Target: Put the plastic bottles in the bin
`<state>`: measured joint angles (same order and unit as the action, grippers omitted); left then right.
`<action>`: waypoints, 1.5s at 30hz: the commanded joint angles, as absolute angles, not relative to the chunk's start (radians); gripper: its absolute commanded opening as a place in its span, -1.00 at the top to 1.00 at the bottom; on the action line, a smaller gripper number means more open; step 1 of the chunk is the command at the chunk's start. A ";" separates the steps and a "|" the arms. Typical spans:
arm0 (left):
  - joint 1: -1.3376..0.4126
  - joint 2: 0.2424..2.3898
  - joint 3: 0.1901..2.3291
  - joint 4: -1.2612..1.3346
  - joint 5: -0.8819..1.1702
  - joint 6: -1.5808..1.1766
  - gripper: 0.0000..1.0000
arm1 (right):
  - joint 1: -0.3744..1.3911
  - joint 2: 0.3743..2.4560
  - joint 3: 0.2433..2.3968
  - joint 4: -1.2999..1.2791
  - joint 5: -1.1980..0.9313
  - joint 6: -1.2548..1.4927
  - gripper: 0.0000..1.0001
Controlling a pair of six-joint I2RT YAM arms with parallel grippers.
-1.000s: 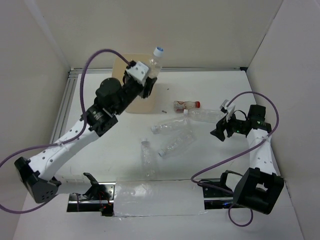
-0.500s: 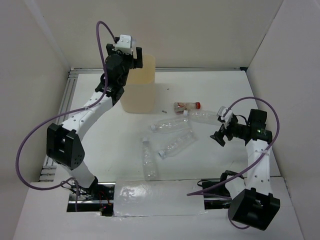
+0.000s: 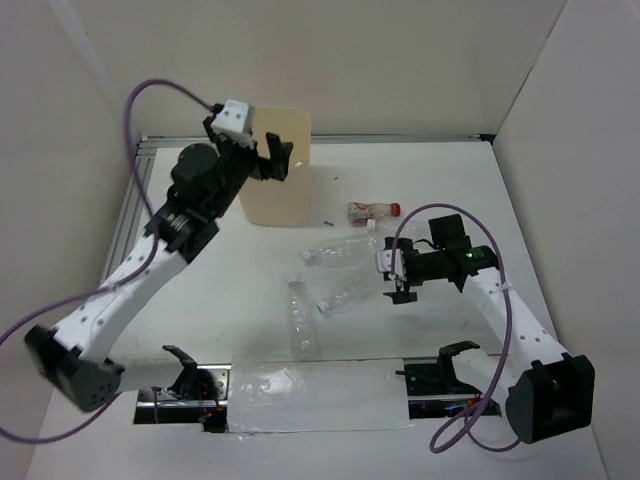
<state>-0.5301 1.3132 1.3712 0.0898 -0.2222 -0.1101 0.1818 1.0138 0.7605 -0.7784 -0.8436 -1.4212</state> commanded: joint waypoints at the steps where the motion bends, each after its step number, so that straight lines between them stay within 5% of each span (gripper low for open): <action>1: -0.549 1.089 1.237 -0.150 -0.173 -0.300 -1.00 | 0.264 1.046 0.753 -0.602 -0.730 -1.405 -0.98; 9: -0.669 0.703 0.722 -0.351 -0.172 -0.618 -1.00 | 0.448 1.221 0.753 -0.466 -0.560 -1.459 -0.98; 19: -0.863 0.780 0.578 -0.371 -0.253 -0.885 -1.00 | 0.607 1.382 0.681 -0.399 -0.443 -1.520 -0.85; 24: -1.000 0.880 0.600 -0.348 -0.348 -0.928 -1.00 | 0.629 1.407 0.623 -0.370 -0.430 -1.520 -0.46; 32: -1.043 0.982 0.569 -0.221 -0.330 -0.951 -1.00 | 0.629 1.344 0.787 -0.619 -0.529 -1.420 0.58; 40: -1.043 1.006 0.560 -0.202 -0.330 -0.942 -1.00 | 0.604 1.229 1.132 -0.589 -0.532 -1.033 0.58; 45: -1.043 1.038 0.528 -0.184 -0.339 -0.963 -1.00 | 0.614 1.264 1.273 -0.294 -0.363 -0.794 0.56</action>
<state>-1.0378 1.0218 0.5507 -0.2310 -0.3164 -0.9417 0.6102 1.2469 1.1965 -0.4919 -0.4702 -1.0035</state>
